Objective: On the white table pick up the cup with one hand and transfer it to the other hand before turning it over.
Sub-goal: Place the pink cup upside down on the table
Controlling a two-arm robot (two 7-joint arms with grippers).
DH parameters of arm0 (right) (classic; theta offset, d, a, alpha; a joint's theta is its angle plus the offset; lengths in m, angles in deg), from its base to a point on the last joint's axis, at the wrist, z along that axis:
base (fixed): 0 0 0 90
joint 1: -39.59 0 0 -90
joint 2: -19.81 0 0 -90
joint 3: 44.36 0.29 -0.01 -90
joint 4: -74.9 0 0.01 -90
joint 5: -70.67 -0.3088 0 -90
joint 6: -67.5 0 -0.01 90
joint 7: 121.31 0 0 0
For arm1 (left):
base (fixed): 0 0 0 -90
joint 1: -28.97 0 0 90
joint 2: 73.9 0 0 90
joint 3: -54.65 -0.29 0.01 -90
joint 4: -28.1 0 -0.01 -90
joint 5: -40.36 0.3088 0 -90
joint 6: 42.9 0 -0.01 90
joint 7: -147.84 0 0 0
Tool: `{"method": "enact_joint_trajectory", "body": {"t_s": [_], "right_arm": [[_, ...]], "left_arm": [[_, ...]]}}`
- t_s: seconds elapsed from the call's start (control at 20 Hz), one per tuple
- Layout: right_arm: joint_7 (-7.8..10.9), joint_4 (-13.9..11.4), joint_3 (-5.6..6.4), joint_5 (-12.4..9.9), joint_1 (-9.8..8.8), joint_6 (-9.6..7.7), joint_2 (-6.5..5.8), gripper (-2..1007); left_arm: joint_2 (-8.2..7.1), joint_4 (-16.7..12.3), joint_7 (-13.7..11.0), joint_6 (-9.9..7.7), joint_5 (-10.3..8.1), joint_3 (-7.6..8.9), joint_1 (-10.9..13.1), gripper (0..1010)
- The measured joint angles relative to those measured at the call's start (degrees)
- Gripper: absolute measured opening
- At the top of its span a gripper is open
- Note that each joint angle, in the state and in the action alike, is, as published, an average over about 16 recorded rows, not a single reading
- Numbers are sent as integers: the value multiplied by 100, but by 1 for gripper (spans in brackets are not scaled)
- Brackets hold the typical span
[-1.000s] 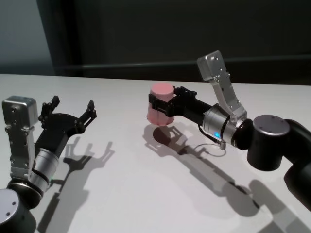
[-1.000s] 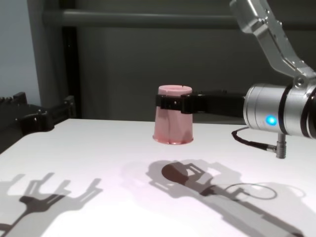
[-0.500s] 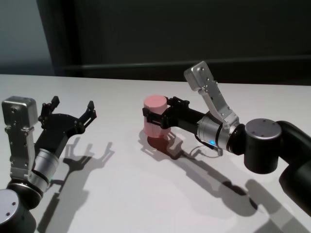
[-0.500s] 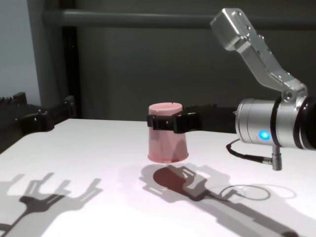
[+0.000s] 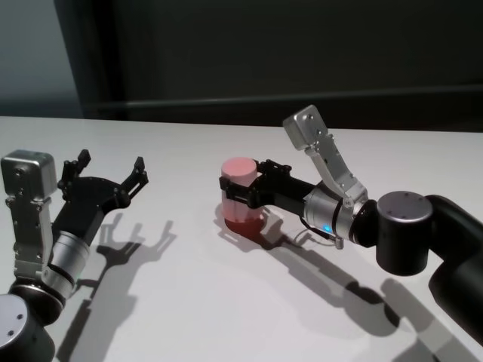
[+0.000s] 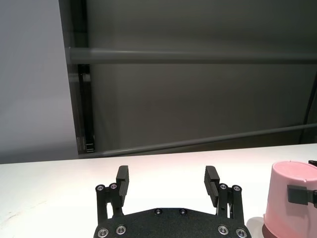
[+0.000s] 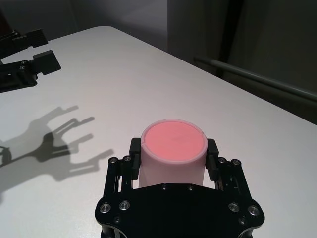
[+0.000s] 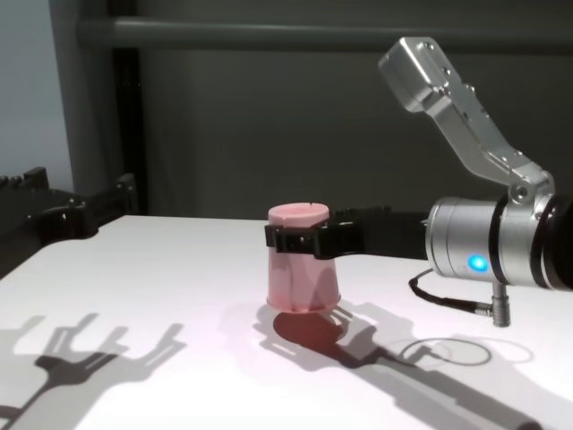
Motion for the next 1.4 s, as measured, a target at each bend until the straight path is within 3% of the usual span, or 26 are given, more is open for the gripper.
{"method": "enact_joint_trajectory", "body": {"t_s": [1.1,1.4], "right_arm": [[81,40,182,162,-225,-144,134,738],[84,45,206,160,-239,-154,151,785]], "left_arm": [[0,0,0,0,0,0,0,1001],[0,0,0,0,0,0,0,1001]]}}
